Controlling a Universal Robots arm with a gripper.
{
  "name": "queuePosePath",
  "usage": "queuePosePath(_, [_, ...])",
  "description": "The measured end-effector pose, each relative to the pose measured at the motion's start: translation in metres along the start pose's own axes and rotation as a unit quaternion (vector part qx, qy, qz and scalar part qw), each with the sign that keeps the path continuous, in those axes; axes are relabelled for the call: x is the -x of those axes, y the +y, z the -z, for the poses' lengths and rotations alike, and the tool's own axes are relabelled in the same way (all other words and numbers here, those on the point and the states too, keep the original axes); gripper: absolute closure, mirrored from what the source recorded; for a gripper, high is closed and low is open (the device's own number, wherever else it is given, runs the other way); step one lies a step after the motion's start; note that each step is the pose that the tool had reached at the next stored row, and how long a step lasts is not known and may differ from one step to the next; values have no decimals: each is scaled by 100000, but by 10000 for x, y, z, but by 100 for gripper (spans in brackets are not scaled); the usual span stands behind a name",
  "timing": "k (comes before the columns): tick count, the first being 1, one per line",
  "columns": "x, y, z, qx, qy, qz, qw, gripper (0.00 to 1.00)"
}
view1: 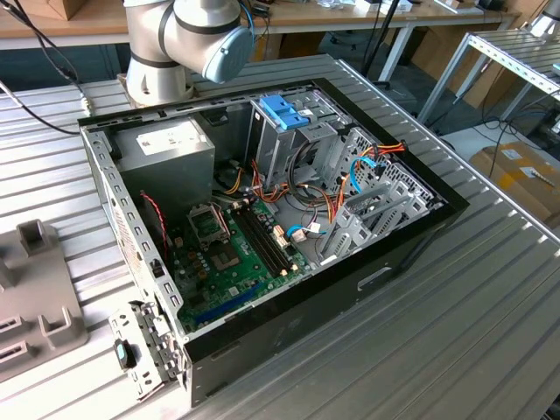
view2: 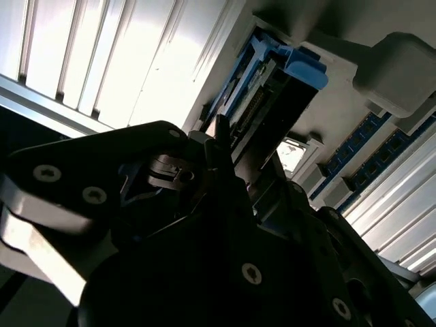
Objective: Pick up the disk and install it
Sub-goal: 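Pick up the disk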
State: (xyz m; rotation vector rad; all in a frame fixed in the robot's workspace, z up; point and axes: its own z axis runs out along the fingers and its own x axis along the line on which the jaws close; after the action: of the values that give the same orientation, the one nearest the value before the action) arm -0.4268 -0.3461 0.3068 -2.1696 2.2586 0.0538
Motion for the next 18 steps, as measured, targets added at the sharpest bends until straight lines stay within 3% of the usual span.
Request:
queuePosePath(14, [0, 0, 0, -10, -57, 4, 100000, 65])
queuePosePath(18, [2, 1, 81, -30, -14, 10, 100000, 65])
